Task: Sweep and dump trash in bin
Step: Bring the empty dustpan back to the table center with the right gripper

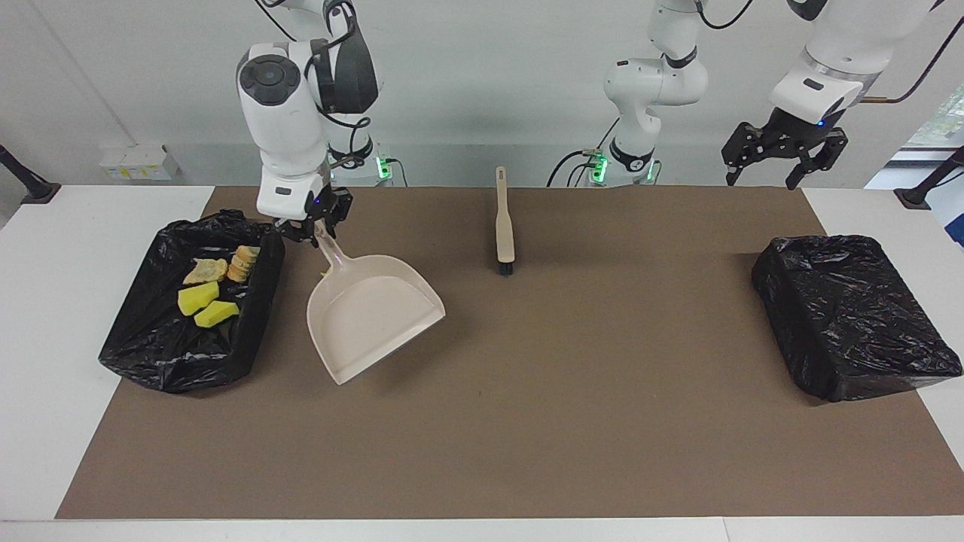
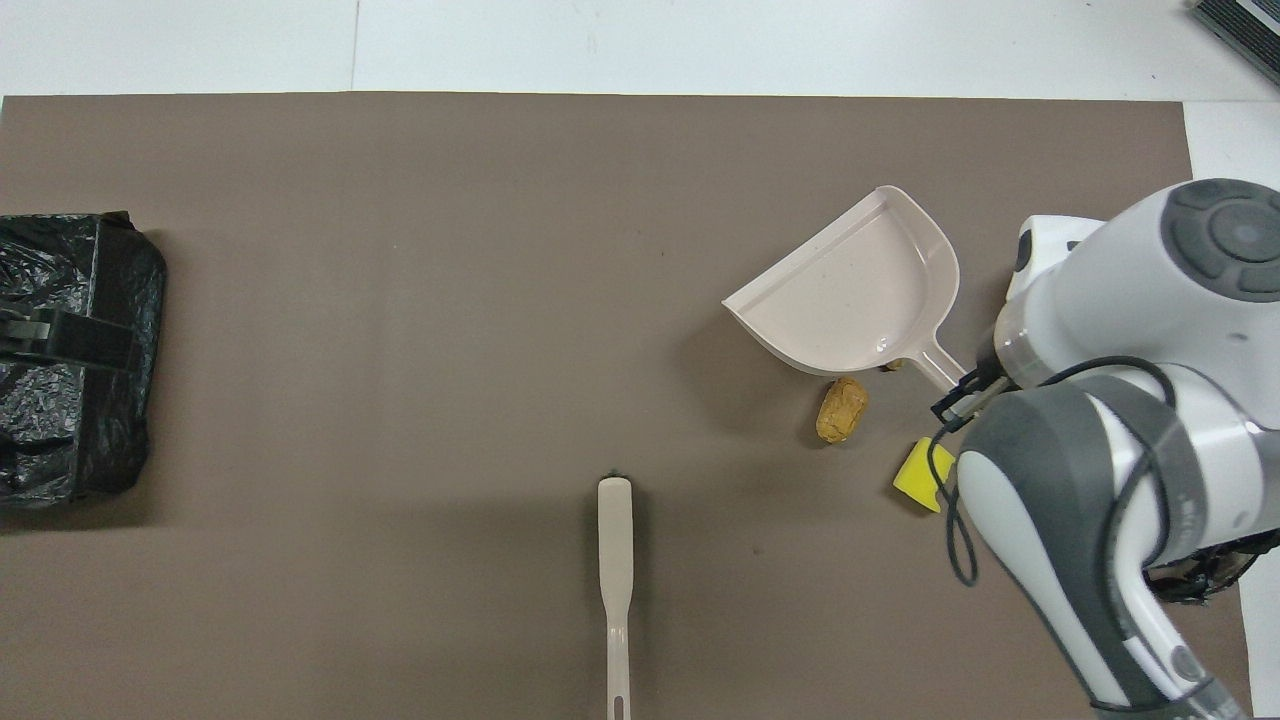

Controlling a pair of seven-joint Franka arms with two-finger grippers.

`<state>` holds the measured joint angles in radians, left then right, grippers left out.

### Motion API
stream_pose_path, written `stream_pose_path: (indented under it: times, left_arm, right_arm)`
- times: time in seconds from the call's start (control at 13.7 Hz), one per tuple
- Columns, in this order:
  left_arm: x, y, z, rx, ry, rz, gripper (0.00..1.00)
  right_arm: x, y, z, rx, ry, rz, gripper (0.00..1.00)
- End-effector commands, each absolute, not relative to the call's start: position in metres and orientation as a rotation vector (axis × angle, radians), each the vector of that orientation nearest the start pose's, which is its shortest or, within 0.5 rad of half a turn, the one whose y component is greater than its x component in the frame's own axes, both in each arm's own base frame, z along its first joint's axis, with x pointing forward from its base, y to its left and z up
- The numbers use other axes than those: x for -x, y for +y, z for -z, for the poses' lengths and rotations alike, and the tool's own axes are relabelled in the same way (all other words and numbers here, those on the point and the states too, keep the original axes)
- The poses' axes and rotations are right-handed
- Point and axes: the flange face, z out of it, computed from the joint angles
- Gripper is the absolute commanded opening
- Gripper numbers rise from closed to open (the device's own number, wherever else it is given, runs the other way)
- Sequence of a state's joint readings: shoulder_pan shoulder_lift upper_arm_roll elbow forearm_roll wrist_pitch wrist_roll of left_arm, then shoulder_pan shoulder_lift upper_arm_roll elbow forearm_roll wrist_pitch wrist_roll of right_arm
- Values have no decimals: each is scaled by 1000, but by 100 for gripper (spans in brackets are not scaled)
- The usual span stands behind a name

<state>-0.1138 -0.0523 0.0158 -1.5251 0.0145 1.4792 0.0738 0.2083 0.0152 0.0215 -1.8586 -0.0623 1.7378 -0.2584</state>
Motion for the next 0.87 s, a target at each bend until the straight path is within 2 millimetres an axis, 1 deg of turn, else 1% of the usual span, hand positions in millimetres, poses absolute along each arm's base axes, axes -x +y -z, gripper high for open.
stream_pose_path:
  times: [0.0, 0.07, 0.15, 0.22, 0.29, 0.36, 0.44, 0.51, 0.66, 0.73, 0.8]
  left_arm:
    - [-522, -49, -673, 3114, 258, -4, 100]
    - [-522, -49, -673, 3113, 257, 0, 100]
    - [-522, -49, -673, 3113, 260, 0, 100]
    - [-522, -49, -673, 3113, 260, -2, 100]
    - [-522, -49, -673, 3114, 260, -4, 100]
    - [-522, -49, -673, 3113, 257, -2, 100]
    - [-522, -49, -673, 3113, 260, -2, 100]
    - [-522, -49, -673, 3112, 262, 0, 100]
    - [-522, -49, -673, 3112, 262, 3, 100]
    - [-522, -48, -675, 3113, 260, 10, 100]
    - [-521, -51, -674, 3112, 264, 5, 100]
  right_arm:
    - [-542, 171, -477, 3088, -484, -149, 0]
    - [-543, 190, -469, 3081, -410, -129, 0]
    - [-542, 210, -465, 3072, -360, -98, 0]
    - [-542, 225, -462, 3064, -312, -87, 0]
    - [-541, 246, -455, 3043, -246, -93, 0]
    - [-538, 270, -453, 3026, -199, -73, 0]
    - [-538, 284, -451, 3024, -156, -62, 0]
    - [-536, 292, -451, 3020, -117, -65, 0]
    - [-538, 299, -452, 2976, -20, -58, 0]
    - [-536, 308, -448, 2965, 25, -53, 0]
    - [-526, 332, -435, 2988, -5, -73, 0]
